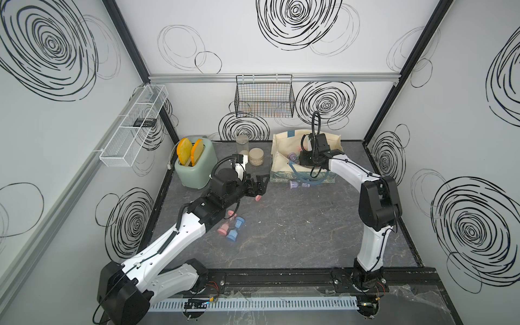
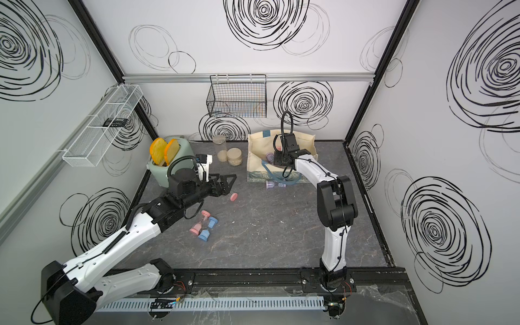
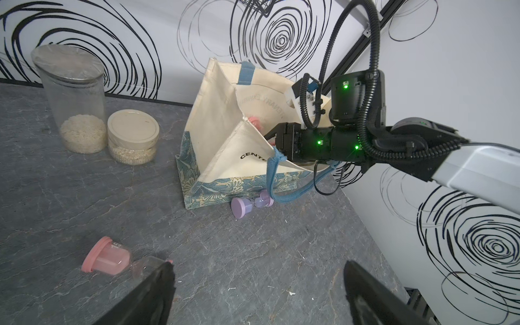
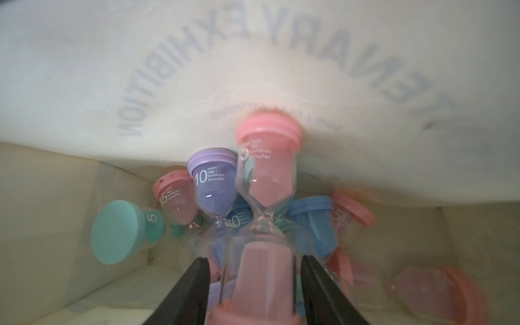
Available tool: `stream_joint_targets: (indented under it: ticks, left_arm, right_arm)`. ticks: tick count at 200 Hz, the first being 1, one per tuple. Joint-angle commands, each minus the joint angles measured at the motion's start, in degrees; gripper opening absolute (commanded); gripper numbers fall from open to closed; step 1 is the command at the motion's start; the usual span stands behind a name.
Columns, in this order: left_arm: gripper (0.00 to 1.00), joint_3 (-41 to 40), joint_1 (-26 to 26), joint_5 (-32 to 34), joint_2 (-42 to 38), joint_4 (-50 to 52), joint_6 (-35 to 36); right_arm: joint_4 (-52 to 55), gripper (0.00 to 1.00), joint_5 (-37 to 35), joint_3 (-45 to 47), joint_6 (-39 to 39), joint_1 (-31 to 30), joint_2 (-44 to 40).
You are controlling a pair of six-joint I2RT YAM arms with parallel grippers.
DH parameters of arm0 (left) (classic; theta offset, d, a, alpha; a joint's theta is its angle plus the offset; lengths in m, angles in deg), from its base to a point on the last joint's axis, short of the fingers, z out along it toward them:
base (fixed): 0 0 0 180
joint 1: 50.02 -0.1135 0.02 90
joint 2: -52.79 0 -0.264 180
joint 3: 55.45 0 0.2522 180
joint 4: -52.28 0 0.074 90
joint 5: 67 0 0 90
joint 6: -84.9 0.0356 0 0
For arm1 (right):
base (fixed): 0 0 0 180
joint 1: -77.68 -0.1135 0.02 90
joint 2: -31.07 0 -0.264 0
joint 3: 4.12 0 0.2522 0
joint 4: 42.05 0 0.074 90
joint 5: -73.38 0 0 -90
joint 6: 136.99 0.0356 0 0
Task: Put the hourglass into the canvas bag
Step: Place the hourglass in the canvas bag.
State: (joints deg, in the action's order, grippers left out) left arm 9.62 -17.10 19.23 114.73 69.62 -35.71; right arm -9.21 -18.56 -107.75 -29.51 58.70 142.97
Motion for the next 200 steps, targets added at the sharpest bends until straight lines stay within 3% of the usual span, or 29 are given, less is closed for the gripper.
stream_joint_targets:
  ticks: [1,62,116,142,200]
  left_arm:
    - [0.96,-0.3,-0.5,-0.8,-1.1,-1.9,-1.0]
    - [0.96,0.4,-0.5,-0.9,-2.2,-0.8,-0.9]
    - [0.96,0.3,-0.7,-2.0,-3.5,1.5,0.7]
    - [0.96,-1.4,-0.7,-1.9,-4.6,1.9,0.9]
    - [0.96,-3.7,-0.7,-2.3,-5.6,3.0,0.9]
  right_arm:
    - [1.3,0.63,-0.5,-2.3,-0.7,0.3,-1.6]
    - [0.7,0.79,0.3,-2.1,-0.7,-0.6,-10.1]
    - [2.0,0.87,-4.5,3.2,1.7,-4.2,-20.9]
    - [2.5,0.88,-8.4,9.3,5.2,-7.3,-26.6]
    - [-4.9,0.91,-8.6,28.6,15.2,-15.4,-36.3]
